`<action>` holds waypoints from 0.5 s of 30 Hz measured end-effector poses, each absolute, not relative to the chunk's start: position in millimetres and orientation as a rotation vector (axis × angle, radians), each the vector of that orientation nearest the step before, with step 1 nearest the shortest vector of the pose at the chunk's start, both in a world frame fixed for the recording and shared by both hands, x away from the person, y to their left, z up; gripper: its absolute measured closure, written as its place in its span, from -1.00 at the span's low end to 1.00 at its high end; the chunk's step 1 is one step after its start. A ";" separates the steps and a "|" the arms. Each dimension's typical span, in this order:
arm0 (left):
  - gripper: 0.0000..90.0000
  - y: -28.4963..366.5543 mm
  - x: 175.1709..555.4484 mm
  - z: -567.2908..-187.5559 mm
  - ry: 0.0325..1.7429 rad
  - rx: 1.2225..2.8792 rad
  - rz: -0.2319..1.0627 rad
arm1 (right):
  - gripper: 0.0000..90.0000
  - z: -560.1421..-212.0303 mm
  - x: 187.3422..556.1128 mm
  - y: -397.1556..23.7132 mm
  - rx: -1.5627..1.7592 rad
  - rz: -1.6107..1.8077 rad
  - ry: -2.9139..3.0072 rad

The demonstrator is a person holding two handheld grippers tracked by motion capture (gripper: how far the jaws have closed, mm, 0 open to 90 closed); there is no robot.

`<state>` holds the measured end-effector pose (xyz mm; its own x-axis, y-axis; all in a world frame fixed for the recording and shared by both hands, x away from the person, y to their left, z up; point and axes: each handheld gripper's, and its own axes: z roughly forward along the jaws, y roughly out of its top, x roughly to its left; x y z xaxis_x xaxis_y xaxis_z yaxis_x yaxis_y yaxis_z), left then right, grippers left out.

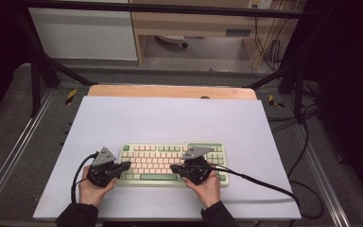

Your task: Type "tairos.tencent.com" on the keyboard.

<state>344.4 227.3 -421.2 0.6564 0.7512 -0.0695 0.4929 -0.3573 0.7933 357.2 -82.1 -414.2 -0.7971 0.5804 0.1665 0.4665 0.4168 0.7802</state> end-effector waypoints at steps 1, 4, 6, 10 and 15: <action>1.00 227.5 344.5 -421.1 0.965 2.029 0.390 | 1.00 -414.9 358.1 -80.0 0.934 1.335 2.534; 1.00 228.3 344.7 -420.7 0.966 2.028 0.391 | 1.00 -417.6 361.0 -75.1 0.929 1.332 2.539; 1.00 228.5 344.7 -420.7 0.966 2.027 0.391 | 1.00 -418.7 361.6 -72.4 0.940 1.330 2.541; 1.00 228.6 344.9 -420.9 0.965 2.028 0.391 | 1.00 -420.7 363.8 -66.3 0.935 1.334 2.549; 1.00 228.5 344.9 -420.8 0.964 2.028 0.391 | 1.00 -423.6 366.0 -60.4 0.940 1.327 2.559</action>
